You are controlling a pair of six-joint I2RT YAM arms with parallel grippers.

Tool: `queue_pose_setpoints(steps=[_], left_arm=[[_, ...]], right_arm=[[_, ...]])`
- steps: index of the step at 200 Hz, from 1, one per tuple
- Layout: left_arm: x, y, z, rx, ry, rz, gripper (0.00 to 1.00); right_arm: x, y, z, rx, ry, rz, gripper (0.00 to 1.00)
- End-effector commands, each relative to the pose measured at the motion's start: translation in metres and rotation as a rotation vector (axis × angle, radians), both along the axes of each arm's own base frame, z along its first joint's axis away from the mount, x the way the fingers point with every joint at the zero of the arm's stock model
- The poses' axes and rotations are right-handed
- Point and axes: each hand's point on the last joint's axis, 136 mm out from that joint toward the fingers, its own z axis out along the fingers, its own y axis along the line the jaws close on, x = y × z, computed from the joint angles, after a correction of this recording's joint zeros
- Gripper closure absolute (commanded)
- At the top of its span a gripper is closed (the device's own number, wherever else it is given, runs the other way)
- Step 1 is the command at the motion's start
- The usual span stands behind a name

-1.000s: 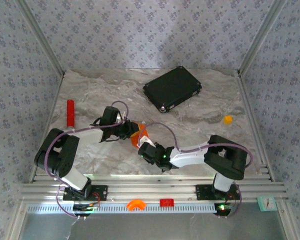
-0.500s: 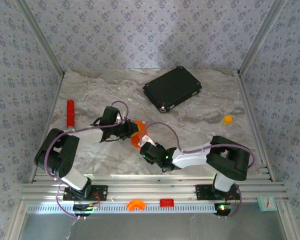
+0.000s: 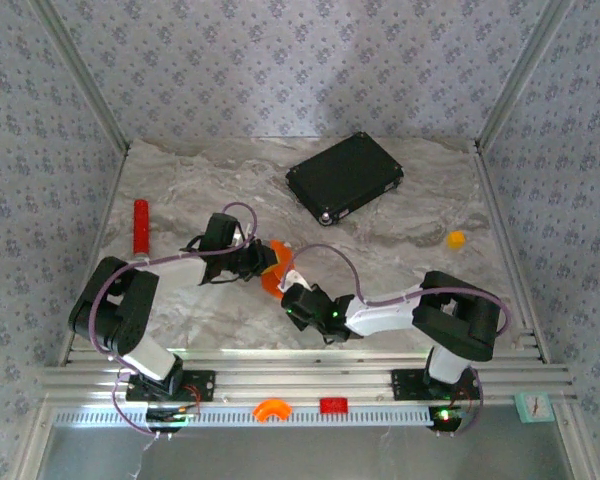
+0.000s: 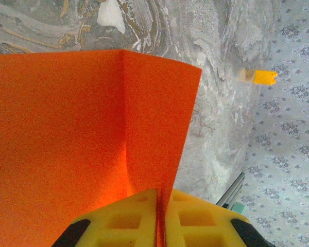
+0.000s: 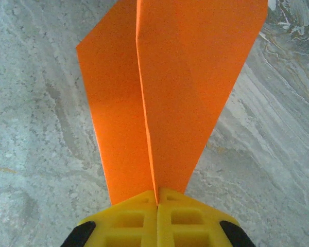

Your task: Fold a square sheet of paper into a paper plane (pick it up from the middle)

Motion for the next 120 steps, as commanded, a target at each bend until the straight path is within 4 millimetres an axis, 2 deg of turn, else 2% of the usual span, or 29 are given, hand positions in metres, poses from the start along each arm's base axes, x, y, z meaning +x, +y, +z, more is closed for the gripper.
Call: queue_pose_setpoints(steps=[1,11,35,45,58,93,110,120], left_arm=[[0.005,-0.005,0.022,-0.02,-0.06,-0.02,0.86],[0.005,-0.004,0.023,-0.011,-0.064,-0.017,0.8],[0.007,0.005,0.027,0.053,-0.098,0.001,0.74],[0.007,0.008,0.027,0.075,-0.103,0.005,0.72],[0.006,0.012,0.024,0.088,-0.092,0.013,0.62],[0.003,0.013,0.019,0.09,-0.077,0.011,0.6],[0.003,0.012,0.018,0.085,-0.071,0.013,0.54],[0.003,0.012,0.019,0.079,-0.075,0.011,0.54]], right_arm=[[-0.002,-0.006,-0.002,0.032,0.044,-0.023,1.0],[-0.006,-0.001,-0.002,0.07,0.083,-0.004,1.0],[-0.014,0.013,0.006,0.237,0.203,0.053,1.0],[-0.009,0.018,0.012,0.32,0.232,0.062,1.0],[-0.01,0.021,0.013,0.382,0.295,0.065,1.0],[-0.005,0.017,0.013,0.417,0.338,0.041,1.0],[-0.003,0.013,0.012,0.42,0.342,0.027,1.0],[-0.002,0.012,0.014,0.425,0.343,0.022,1.0]])
